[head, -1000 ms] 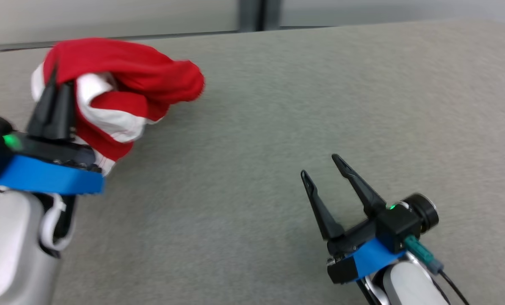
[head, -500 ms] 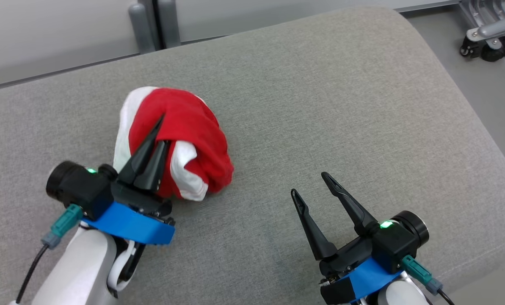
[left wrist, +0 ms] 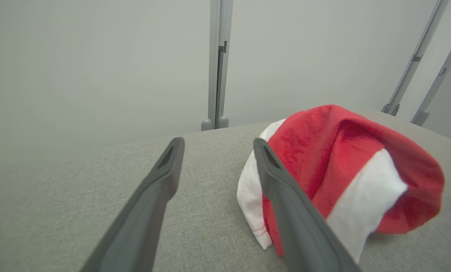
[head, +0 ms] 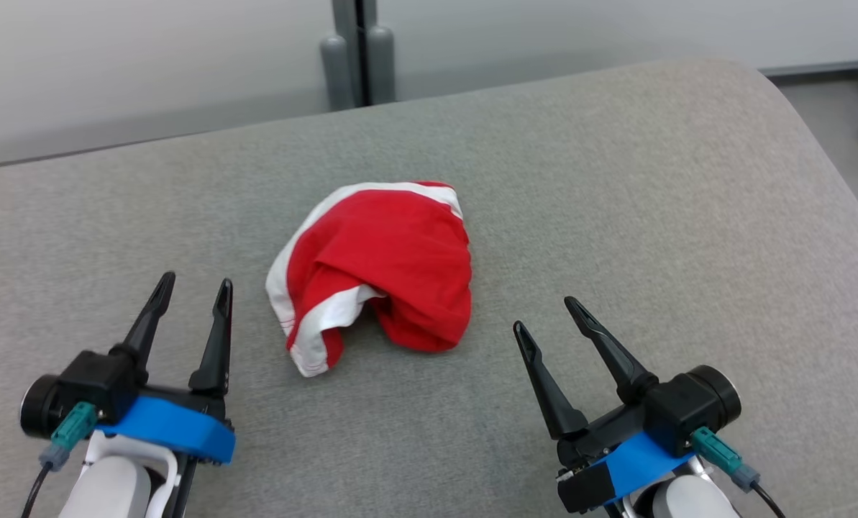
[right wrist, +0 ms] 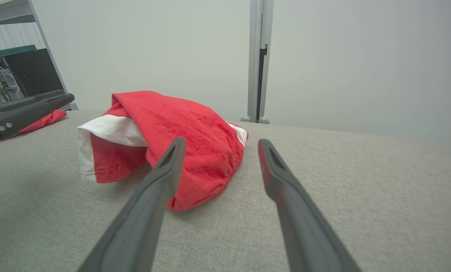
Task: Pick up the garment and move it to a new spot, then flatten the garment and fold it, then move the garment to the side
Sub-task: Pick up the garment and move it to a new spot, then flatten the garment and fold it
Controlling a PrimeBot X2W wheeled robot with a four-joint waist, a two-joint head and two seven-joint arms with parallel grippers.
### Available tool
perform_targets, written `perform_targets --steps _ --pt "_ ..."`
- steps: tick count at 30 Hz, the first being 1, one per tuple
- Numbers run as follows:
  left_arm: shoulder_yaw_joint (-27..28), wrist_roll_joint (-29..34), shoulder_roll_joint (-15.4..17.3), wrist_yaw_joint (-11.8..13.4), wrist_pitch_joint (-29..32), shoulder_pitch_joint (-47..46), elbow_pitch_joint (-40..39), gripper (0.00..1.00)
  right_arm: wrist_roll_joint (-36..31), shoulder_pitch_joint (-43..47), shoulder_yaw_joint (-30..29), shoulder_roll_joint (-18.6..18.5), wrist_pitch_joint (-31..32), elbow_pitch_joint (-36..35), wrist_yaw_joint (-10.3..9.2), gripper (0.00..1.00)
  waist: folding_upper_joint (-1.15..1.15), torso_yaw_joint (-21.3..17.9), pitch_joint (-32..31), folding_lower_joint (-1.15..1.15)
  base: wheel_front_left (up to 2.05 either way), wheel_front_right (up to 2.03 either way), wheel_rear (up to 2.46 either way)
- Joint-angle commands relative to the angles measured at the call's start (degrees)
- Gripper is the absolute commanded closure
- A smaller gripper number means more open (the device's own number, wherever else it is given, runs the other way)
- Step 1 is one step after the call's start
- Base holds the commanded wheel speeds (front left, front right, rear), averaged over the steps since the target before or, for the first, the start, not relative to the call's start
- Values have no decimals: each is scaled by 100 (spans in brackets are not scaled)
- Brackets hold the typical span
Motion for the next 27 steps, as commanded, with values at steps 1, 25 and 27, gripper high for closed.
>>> perform_targets --steps 1,25,27 --pt "118 142 -28 8 -17 151 29 0 46 -4 -68 -23 -22 64 1 0 0 113 -96 0 0 0 0" --pt "1635 820 -1070 8 -16 1380 268 0 143 350 -461 -24 -21 922 1 0 0 829 -948 0 0 0 0" --pt "1587 790 -1042 8 -16 1304 242 0 97 295 -426 -24 -22 1005 1 0 0 877 -868 0 0 0 0"
